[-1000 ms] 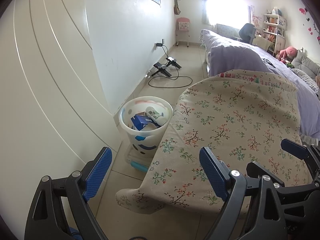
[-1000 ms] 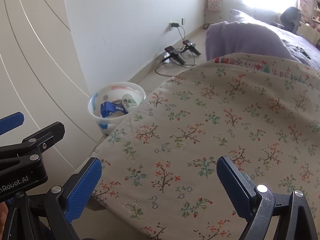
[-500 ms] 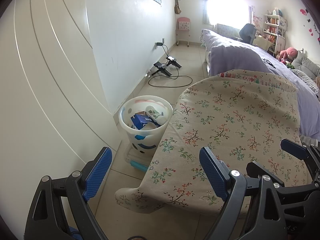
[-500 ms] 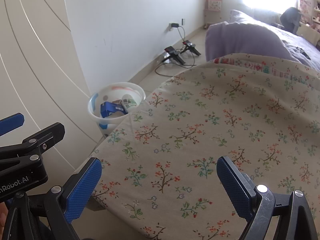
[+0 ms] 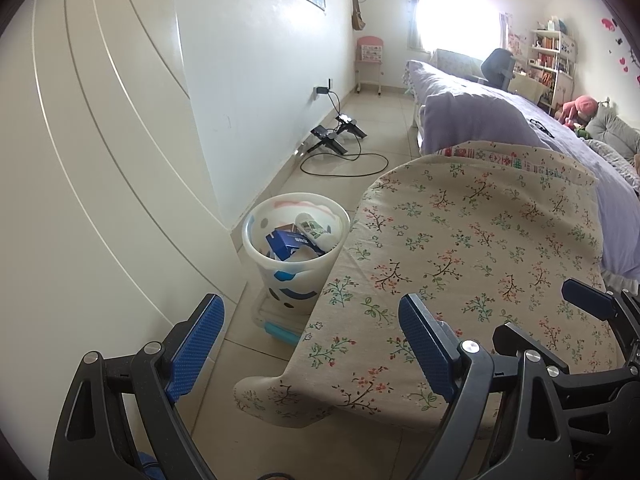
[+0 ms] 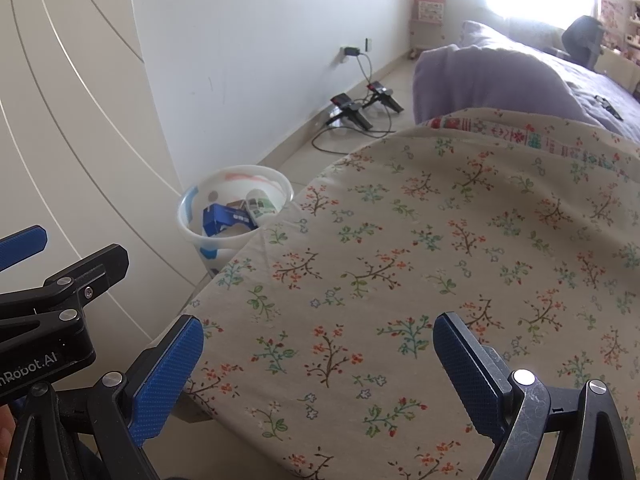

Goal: Collect trash

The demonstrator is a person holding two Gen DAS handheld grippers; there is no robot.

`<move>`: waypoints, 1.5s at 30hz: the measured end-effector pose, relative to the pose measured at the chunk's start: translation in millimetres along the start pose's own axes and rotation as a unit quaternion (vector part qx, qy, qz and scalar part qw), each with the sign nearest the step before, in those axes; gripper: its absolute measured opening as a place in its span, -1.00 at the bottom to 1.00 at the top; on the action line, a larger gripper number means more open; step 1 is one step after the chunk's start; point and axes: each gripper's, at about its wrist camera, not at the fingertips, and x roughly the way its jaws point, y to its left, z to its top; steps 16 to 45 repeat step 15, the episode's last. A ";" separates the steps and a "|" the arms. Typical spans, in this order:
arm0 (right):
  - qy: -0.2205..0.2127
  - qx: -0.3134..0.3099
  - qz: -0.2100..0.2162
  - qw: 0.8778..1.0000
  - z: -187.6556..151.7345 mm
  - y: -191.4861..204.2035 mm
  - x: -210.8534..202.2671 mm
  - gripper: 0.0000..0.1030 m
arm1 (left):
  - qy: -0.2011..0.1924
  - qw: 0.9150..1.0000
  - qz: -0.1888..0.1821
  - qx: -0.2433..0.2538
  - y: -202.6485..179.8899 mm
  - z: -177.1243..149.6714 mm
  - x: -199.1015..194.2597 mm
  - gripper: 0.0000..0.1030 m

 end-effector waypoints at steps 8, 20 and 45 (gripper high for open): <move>0.003 0.000 -0.001 1.000 -0.8 -0.8 1.3 0.87 | 0.007 1.000 0.005 0.000 -2.6 0.4 2.3 0.77; 0.005 0.001 -0.004 1.000 -2.0 -2.1 1.1 0.87 | 0.007 1.000 0.007 0.000 -3.6 0.5 2.9 0.77; 0.005 0.001 -0.004 1.000 -2.0 -2.1 1.1 0.87 | 0.007 1.000 0.007 0.000 -3.6 0.5 2.9 0.77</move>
